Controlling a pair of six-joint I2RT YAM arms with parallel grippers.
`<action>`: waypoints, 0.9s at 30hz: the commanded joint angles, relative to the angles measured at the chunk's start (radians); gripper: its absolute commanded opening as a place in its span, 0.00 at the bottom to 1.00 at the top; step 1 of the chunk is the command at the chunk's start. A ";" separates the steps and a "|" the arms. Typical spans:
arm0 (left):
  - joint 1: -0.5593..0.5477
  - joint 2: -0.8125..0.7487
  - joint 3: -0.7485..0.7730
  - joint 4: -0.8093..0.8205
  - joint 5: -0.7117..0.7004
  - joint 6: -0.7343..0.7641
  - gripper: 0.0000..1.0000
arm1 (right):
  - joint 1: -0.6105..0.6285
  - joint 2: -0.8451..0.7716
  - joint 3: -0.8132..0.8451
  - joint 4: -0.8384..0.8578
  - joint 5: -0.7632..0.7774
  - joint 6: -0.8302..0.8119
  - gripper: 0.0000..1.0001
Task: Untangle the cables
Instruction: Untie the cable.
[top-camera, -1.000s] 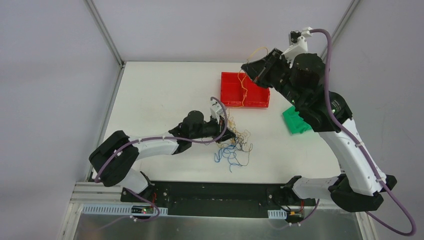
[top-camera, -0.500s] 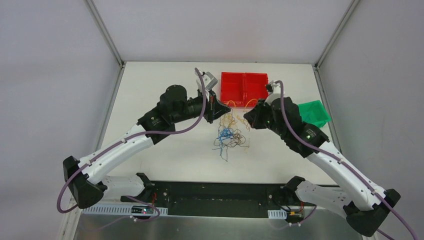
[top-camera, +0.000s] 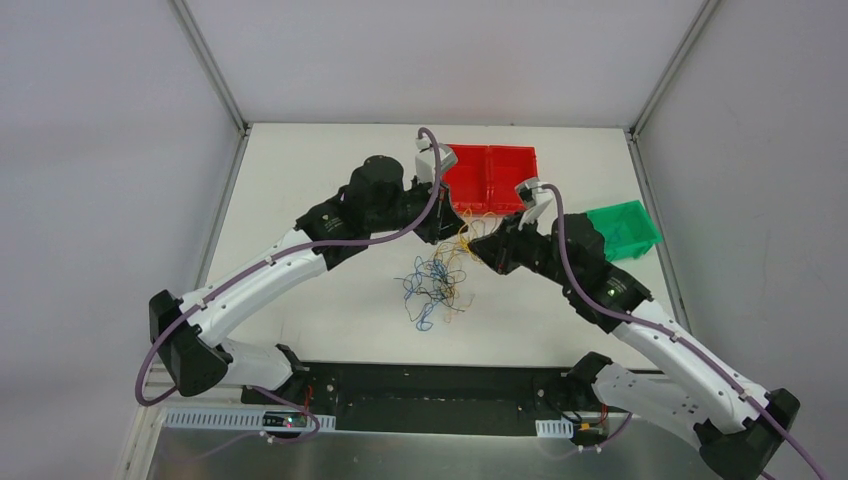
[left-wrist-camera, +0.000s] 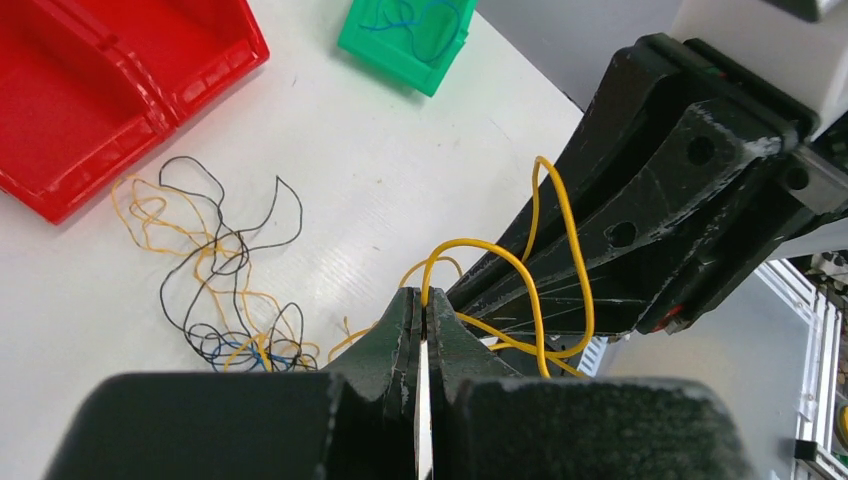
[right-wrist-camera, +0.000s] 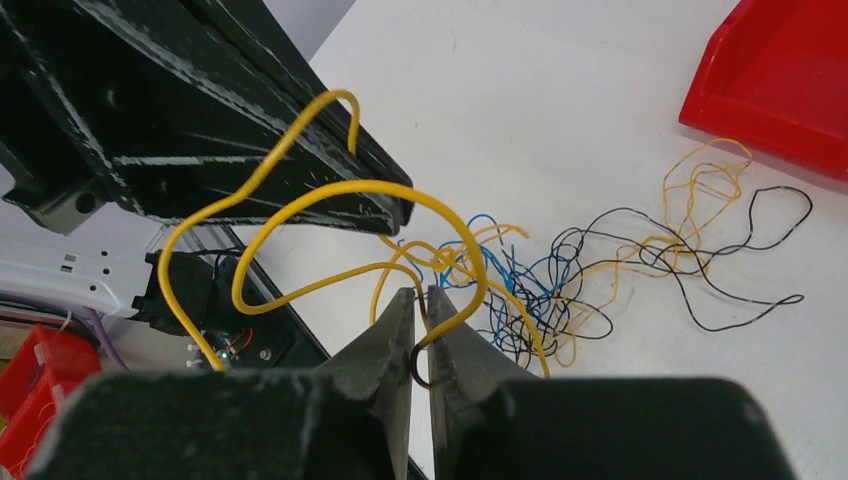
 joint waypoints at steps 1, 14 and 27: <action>-0.007 -0.002 0.063 0.004 0.053 -0.055 0.00 | -0.002 0.010 0.004 0.121 -0.023 -0.044 0.11; -0.007 -0.012 0.078 0.006 0.093 -0.101 0.00 | -0.002 0.048 -0.023 0.201 -0.077 -0.069 0.34; -0.001 0.006 0.093 0.006 0.111 -0.130 0.00 | 0.006 0.066 -0.061 0.328 -0.112 -0.048 0.38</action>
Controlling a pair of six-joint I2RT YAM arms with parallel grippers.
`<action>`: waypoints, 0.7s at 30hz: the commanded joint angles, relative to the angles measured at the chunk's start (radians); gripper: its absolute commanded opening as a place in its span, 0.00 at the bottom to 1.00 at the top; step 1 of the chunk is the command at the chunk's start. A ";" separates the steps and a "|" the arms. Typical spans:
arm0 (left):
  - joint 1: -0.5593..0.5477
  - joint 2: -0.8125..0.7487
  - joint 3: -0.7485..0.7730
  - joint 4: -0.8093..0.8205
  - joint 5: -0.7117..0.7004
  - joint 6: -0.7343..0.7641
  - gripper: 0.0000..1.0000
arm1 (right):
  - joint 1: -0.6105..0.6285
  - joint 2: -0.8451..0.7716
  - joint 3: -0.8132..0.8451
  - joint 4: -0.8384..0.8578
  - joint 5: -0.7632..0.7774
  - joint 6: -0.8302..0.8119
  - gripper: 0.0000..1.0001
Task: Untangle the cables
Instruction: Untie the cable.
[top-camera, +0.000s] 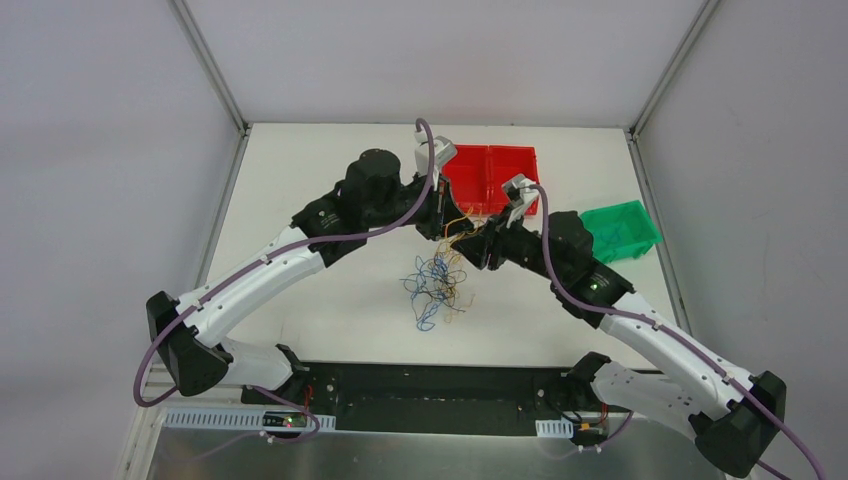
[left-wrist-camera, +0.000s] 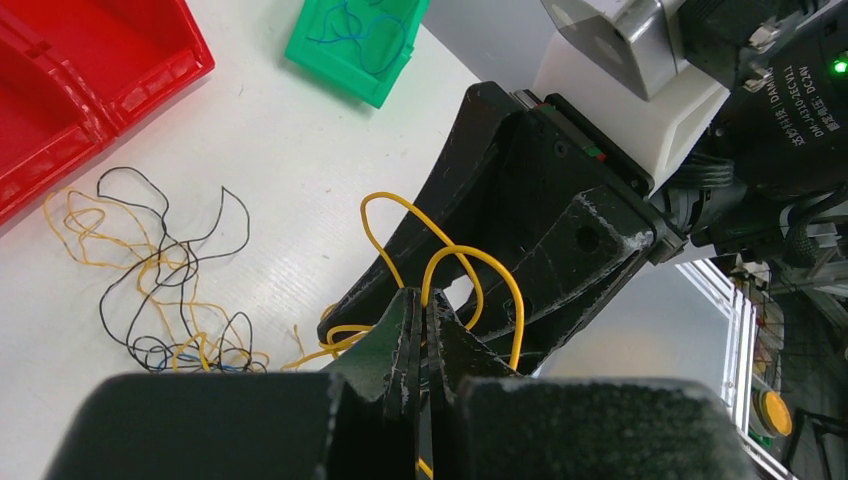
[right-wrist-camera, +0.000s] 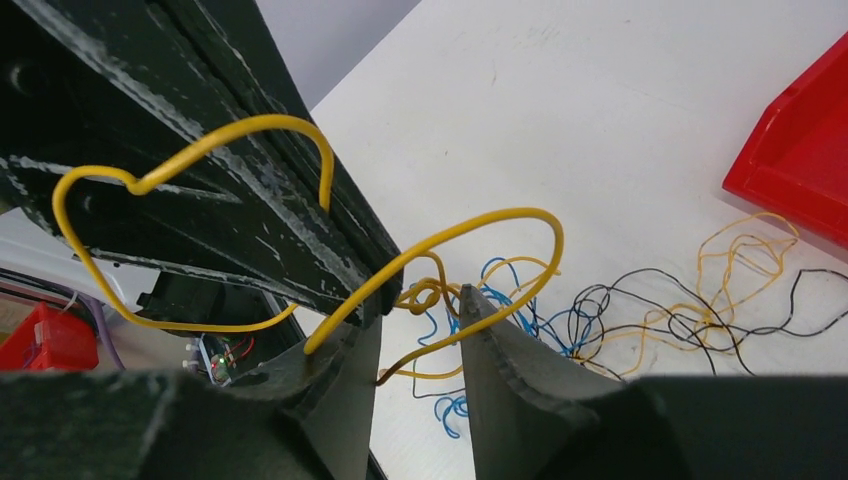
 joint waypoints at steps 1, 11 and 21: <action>-0.003 0.001 0.046 0.023 0.042 -0.039 0.00 | 0.006 -0.012 -0.016 0.140 -0.022 0.009 0.38; -0.001 0.010 0.049 0.060 0.076 -0.117 0.00 | 0.018 -0.030 -0.057 0.251 0.115 0.017 0.39; -0.002 0.013 0.026 0.137 0.108 -0.196 0.00 | 0.020 -0.072 -0.101 0.330 0.177 0.045 0.00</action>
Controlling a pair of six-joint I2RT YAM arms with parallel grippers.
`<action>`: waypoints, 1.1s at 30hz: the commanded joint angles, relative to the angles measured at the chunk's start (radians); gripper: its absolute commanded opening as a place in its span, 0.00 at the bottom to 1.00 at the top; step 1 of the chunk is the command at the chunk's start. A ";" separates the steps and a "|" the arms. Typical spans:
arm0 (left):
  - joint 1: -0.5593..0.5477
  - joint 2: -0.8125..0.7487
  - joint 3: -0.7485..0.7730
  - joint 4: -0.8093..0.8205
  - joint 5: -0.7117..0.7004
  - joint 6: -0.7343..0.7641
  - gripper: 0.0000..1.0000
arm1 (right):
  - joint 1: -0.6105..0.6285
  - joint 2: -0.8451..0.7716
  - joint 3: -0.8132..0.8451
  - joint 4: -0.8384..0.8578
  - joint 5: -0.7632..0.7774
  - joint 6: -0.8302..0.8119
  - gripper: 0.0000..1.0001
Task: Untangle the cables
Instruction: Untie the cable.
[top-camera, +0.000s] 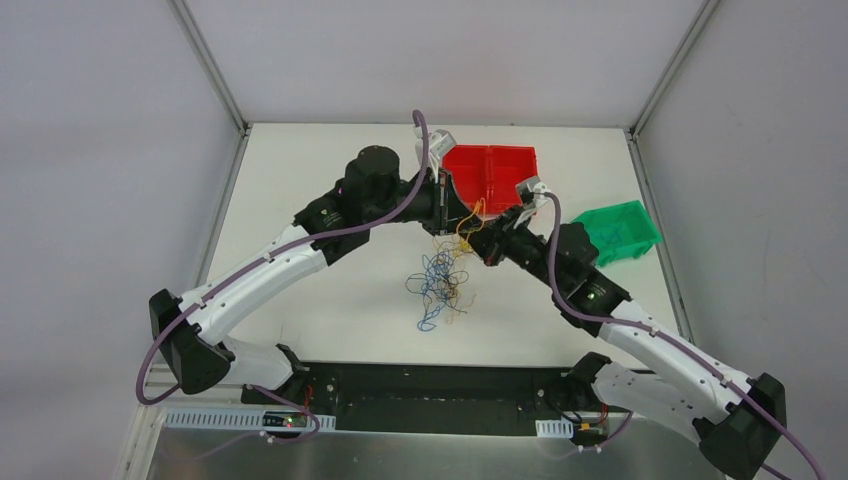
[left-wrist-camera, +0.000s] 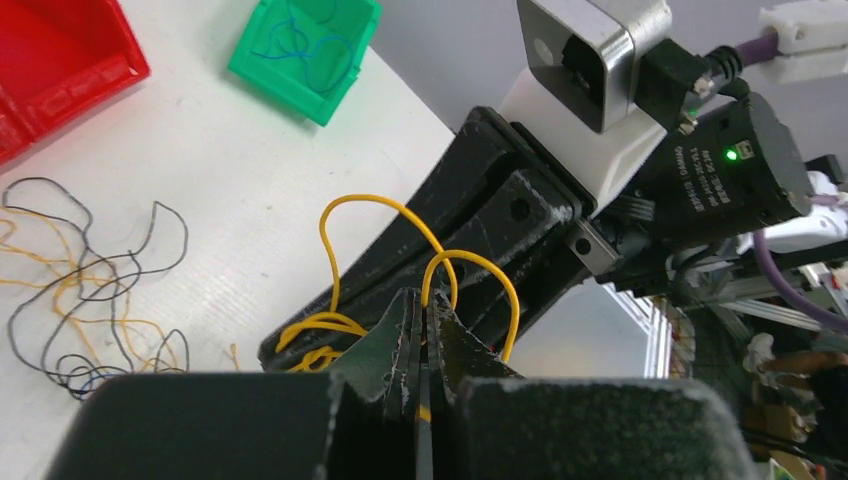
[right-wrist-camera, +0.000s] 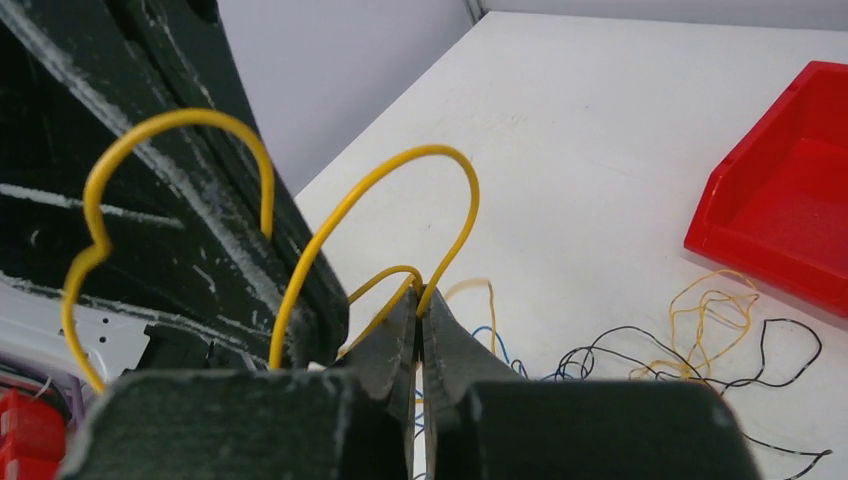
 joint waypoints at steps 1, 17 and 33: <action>-0.003 -0.003 0.010 0.068 0.063 -0.058 0.00 | 0.000 -0.048 -0.011 0.120 0.062 0.020 0.00; 0.026 -0.305 -0.234 -0.121 -0.231 0.137 0.79 | 0.000 -0.142 0.052 -0.110 0.172 0.101 0.00; 0.029 -0.342 -0.227 -0.150 -0.256 0.172 0.00 | 0.000 -0.080 0.065 -0.157 0.019 0.122 0.00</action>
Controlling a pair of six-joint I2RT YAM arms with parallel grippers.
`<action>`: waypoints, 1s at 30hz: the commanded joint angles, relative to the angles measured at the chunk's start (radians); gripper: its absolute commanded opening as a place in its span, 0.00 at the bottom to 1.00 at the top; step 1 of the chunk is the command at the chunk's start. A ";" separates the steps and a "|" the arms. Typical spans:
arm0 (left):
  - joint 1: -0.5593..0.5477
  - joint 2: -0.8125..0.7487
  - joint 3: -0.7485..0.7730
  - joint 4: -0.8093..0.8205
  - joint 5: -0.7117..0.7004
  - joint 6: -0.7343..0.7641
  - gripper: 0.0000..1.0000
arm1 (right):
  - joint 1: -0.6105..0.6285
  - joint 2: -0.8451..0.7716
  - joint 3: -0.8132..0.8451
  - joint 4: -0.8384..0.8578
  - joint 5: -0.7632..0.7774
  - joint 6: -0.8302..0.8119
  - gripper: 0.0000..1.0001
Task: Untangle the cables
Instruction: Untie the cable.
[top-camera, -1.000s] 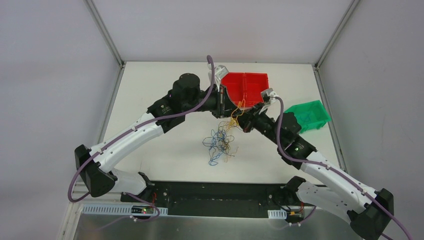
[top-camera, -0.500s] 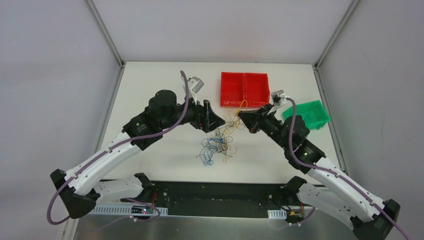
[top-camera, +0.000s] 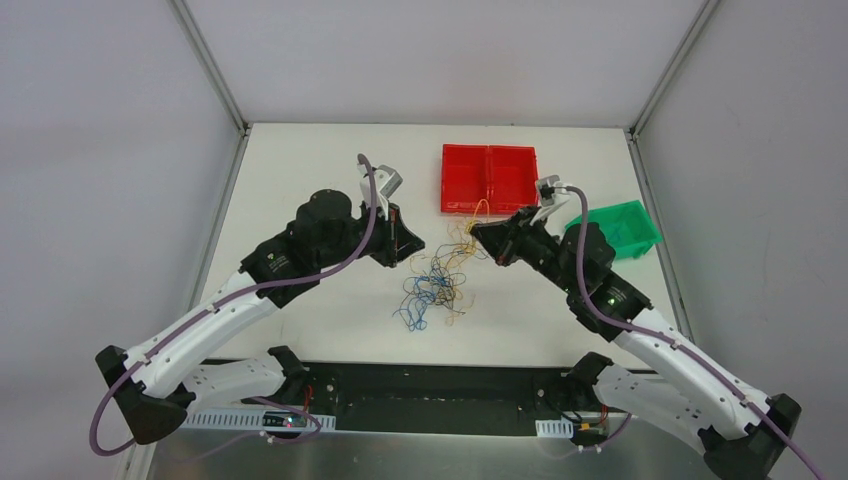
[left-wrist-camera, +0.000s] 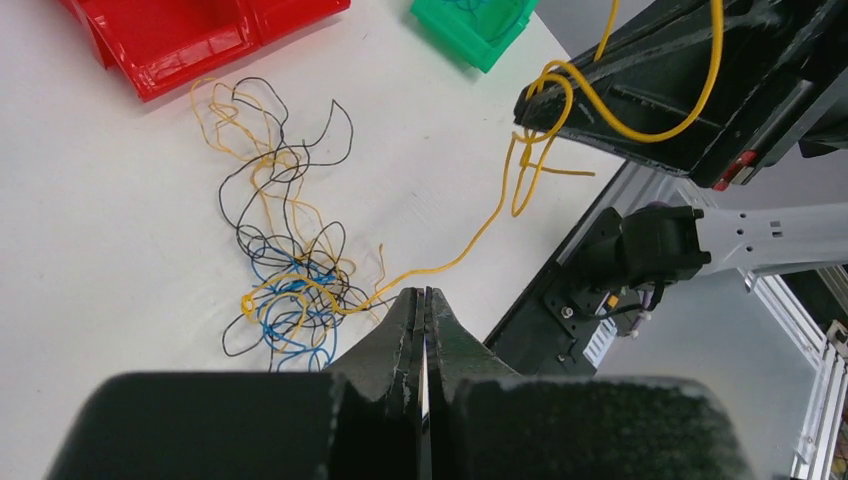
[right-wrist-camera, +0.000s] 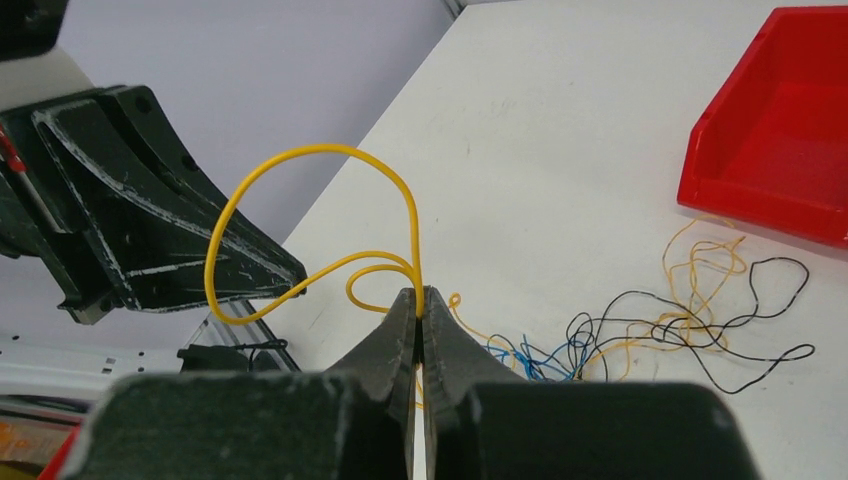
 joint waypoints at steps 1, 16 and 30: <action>0.010 0.011 0.064 0.011 0.003 0.026 0.00 | 0.002 0.036 -0.006 0.040 -0.098 -0.001 0.00; 0.009 0.043 -0.203 0.175 -0.169 0.021 0.76 | 0.002 0.163 0.332 -0.167 0.031 0.075 0.00; 0.011 0.215 -0.283 0.456 -0.175 0.022 0.32 | 0.002 0.222 0.548 -0.246 0.029 0.135 0.00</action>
